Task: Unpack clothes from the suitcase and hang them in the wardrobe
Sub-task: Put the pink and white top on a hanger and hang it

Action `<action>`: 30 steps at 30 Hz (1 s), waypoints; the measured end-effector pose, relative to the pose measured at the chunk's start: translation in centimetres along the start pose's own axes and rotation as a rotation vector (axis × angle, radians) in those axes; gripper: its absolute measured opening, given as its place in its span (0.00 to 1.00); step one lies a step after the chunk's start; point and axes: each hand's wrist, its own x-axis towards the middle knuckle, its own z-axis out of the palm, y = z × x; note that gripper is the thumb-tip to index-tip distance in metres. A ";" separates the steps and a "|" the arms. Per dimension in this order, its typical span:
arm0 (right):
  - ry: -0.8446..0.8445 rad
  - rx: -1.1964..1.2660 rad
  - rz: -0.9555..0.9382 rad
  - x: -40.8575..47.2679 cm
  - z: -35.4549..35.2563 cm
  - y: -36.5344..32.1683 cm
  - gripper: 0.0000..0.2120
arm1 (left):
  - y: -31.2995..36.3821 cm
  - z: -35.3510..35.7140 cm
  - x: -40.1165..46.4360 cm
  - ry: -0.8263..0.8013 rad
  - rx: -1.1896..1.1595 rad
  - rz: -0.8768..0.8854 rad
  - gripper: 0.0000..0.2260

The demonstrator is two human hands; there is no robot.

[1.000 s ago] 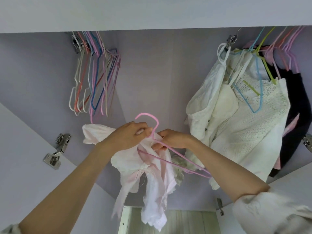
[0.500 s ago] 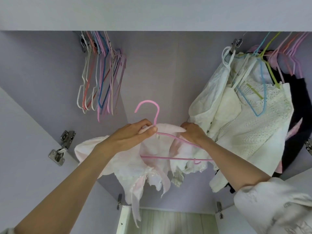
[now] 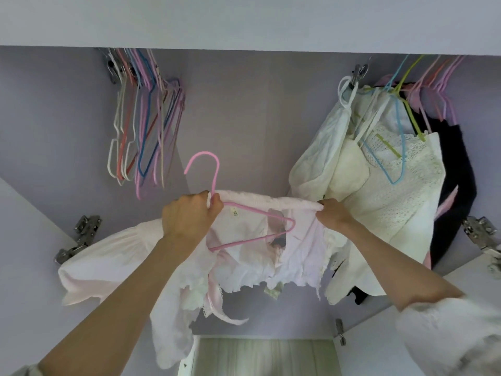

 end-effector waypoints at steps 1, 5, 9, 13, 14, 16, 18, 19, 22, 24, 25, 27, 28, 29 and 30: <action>-0.007 0.007 0.010 -0.1 -0.1 0.1 0.16 | 0.1 0.2 0.1 0.012 0.006 0.004 0.18; -0.012 0.106 0.053 -0.3 -0.3 -0.1 0.15 | 0.4 0.8 0.3 0.006 0.036 0.009 0.18; -0.189 0.169 0.086 -0.7 -0.6 -0.1 0.08 | 0.4 1.2 0.5 -0.048 -0.072 -0.071 0.17; -0.560 0.023 0.098 -1.9 -0.9 0.0 0.23 | 0.2 1.6 1.1 -0.066 -0.363 -0.126 0.17; -0.459 0.084 0.018 -1.9 -1.0 -0.2 0.23 | 0.2 1.6 1.3 -0.066 -0.399 -0.120 0.18; -0.128 0.137 -0.176 -1.8 -1.6 -1.0 0.24 | 0.4 1.3 1.6 -0.066 -0.446 -0.109 0.20; -0.027 -0.012 -0.357 -1.9 -2.3 -2.0 0.31 | 0.9 0.8 1.8 -0.077 -0.469 -0.090 0.21; -0.056 -0.111 -0.406 -2.0 -2.3 -2.5 0.32 | 1.3 0.5 1.8 -0.077 -0.481 -0.083 0.22; -0.016 -0.133 -0.513 -2.8 -1.4 -4.2 0.13 | 1.9 -0.1 2.0 -0.072 -0.518 -0.049 0.23; 0.055 -0.003 -0.591 -3.5 -0.9 -5.5 0.12 | 1.8 -0.5 2.2 -0.066 -0.520 -0.053 0.23; 0.080 0.027 -0.624 -3.7 -0.7 -6.3 0.15 | 1.7 -0.7 2.4 -0.061 -0.516 -0.053 0.22; 0.129 0.064 -0.690 -4.3 -0.7 -8.2 0.19 | 2.0 -1.3 2.6 -0.058 -0.510 -0.031 0.22; 0.147 0.068 -0.705 -4.6 -0.8 -9.2 0.19 | 2.2 -1.5 2.7 -0.056 -0.510 -0.006 0.22; 0.156 0.077 -0.712 -4.8 -1.0 -9.9 0.17 | 2.4 -1.7 2.8 -0.053 -0.513 0.020 0.21; 0.153 0.099 -0.711 -4.8 -1.2 -10.3 0.15 | 2.6 -1.8 2.9 -0.056 -0.517 0.047 0.21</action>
